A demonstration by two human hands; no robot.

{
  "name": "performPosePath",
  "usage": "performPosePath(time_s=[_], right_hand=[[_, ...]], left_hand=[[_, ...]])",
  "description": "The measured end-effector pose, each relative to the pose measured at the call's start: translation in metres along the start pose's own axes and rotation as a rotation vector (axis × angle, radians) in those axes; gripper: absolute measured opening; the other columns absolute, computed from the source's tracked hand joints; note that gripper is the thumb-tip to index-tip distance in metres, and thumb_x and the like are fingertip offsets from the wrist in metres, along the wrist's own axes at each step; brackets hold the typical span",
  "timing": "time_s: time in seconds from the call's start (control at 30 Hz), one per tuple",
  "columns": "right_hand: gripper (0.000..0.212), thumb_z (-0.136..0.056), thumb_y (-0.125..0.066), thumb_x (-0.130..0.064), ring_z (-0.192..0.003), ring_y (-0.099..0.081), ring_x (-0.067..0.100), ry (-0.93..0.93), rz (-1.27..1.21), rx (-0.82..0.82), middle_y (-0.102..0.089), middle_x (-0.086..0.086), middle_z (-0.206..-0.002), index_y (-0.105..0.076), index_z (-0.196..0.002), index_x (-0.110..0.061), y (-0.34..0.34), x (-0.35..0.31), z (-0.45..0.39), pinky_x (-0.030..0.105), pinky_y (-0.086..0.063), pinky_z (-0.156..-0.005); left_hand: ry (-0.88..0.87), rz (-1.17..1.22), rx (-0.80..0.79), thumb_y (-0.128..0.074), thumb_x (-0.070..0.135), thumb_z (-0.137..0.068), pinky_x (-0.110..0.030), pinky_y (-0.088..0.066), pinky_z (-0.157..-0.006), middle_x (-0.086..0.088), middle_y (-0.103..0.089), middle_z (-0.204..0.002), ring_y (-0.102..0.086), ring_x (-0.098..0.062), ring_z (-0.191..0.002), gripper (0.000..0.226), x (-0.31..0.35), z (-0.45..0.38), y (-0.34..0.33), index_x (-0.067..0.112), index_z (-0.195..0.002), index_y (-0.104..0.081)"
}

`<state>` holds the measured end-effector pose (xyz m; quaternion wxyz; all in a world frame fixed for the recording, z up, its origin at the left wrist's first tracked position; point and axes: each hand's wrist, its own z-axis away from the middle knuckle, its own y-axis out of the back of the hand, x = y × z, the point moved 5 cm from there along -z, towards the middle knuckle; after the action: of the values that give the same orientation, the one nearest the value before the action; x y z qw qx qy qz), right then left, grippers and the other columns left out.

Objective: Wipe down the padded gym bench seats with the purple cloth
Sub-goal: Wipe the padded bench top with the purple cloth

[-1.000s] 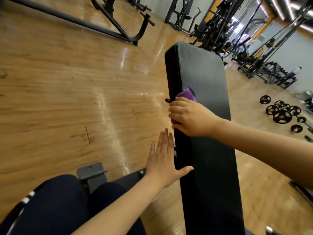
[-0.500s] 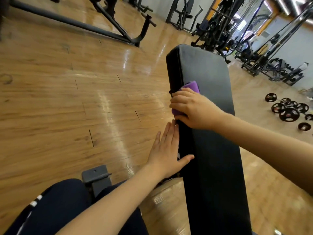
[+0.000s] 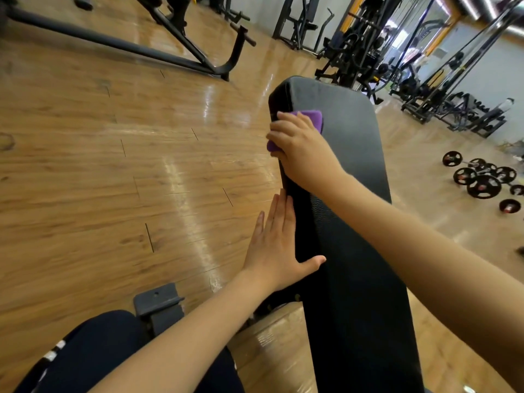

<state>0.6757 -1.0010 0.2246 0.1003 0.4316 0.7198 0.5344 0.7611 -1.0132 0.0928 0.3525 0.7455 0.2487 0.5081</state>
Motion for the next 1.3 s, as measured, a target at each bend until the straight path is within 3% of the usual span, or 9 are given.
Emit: performPosePath(time_s=[0.17,0.37,0.63,0.77,0.87,0.97,1.03,1.1,1.3], right_hand=[[0.032,-0.07,-0.076,-0.004,-0.115,-0.056,0.039,0.074,-0.02,-0.03,-0.066,0.016,-0.111,-0.069,-0.101,-0.002,-0.006,-0.008,0.028,0.051,-0.036,-0.1],[0.033,-0.082,-0.065,-0.007,-0.13,-0.041,0.038,-0.019,-0.158,0.037,-0.057,0.016,-0.128,-0.064,-0.114,-0.003,0.014,0.018,-0.023,0.05,-0.023,-0.109],[0.034,-0.078,-0.07,-0.003,-0.127,-0.044,0.038,-0.021,-0.134,0.051,-0.058,0.016,-0.127,-0.065,-0.112,-0.002,0.01,-0.003,0.036,0.041,-0.027,-0.105],[0.039,-0.076,-0.072,0.001,-0.127,-0.044,0.038,0.039,-0.115,-0.042,-0.058,0.016,-0.127,-0.064,-0.115,-0.003,0.008,-0.005,0.045,0.044,-0.028,-0.105],[0.036,-0.08,-0.066,-0.001,-0.128,-0.042,0.039,0.037,-0.12,0.056,-0.057,0.017,-0.128,-0.063,-0.116,0.0,0.025,0.011,0.001,0.05,-0.031,-0.107],[0.032,-0.087,-0.059,-0.008,-0.13,-0.039,0.027,-0.118,-0.202,0.134,-0.054,0.015,-0.13,-0.06,-0.118,-0.002,0.035,0.04,-0.052,0.035,-0.025,-0.11],[0.031,-0.092,-0.053,-0.014,-0.125,-0.044,0.02,-0.284,-0.321,0.142,-0.055,0.01,-0.128,-0.058,-0.121,-0.006,0.028,0.055,-0.063,0.021,-0.028,-0.1],[0.035,-0.093,-0.052,-0.014,-0.128,-0.043,0.02,-0.378,-0.398,0.163,-0.051,0.007,-0.136,-0.054,-0.127,-0.007,0.02,0.055,-0.047,0.021,-0.028,-0.102],[0.043,-0.088,-0.058,-0.003,-0.13,-0.043,0.022,-0.304,-0.515,0.187,-0.048,0.008,-0.139,-0.054,-0.13,-0.008,0.016,0.037,0.03,0.025,-0.031,-0.106]], left_hand=[[0.0,0.003,-0.04,-0.044,0.072,-0.08,-0.04,0.007,-0.118,-0.002,0.033,-0.153,0.033,-0.01,-0.135,0.113,0.0,-0.002,-0.002,0.016,-0.132,0.04],[0.005,0.01,-0.049,-0.015,0.081,-0.061,-0.035,0.013,-0.115,0.002,0.046,-0.141,0.033,-0.01,-0.138,0.109,-0.004,-0.002,-0.007,0.017,-0.129,0.043],[0.018,-0.016,-0.05,-0.044,0.072,-0.081,-0.038,0.013,-0.116,0.0,0.039,-0.147,0.035,-0.011,-0.136,0.113,0.0,-0.002,0.002,0.012,-0.136,0.036],[0.047,0.079,-0.008,-0.047,0.062,-0.086,-0.039,0.009,-0.119,-0.002,0.027,-0.156,0.033,-0.008,-0.133,0.108,0.007,-0.004,0.012,0.012,-0.145,0.028],[0.053,0.116,0.082,-0.048,0.059,-0.088,-0.036,0.01,-0.117,-0.003,0.027,-0.157,0.028,-0.012,-0.14,0.104,0.01,-0.019,0.026,0.012,-0.149,0.022],[0.045,0.113,0.106,-0.049,0.059,-0.087,-0.034,0.011,-0.115,-0.004,0.028,-0.156,0.024,-0.015,-0.144,0.106,0.009,-0.032,0.034,0.01,-0.148,0.023],[0.045,0.082,0.083,-0.047,0.061,-0.088,-0.033,0.012,-0.115,-0.004,0.032,-0.154,0.025,-0.013,-0.143,0.106,0.007,-0.032,0.033,0.01,-0.146,0.025],[0.054,0.067,0.067,-0.045,0.062,-0.087,-0.033,0.012,-0.116,-0.003,0.034,-0.153,0.027,-0.012,-0.142,0.106,0.005,-0.031,0.031,0.01,-0.145,0.027],[0.067,0.063,0.057,-0.046,0.059,-0.088,-0.034,0.011,-0.116,-0.005,0.03,-0.155,0.025,-0.014,-0.143,0.105,0.01,-0.031,0.035,0.01,-0.146,0.026]])
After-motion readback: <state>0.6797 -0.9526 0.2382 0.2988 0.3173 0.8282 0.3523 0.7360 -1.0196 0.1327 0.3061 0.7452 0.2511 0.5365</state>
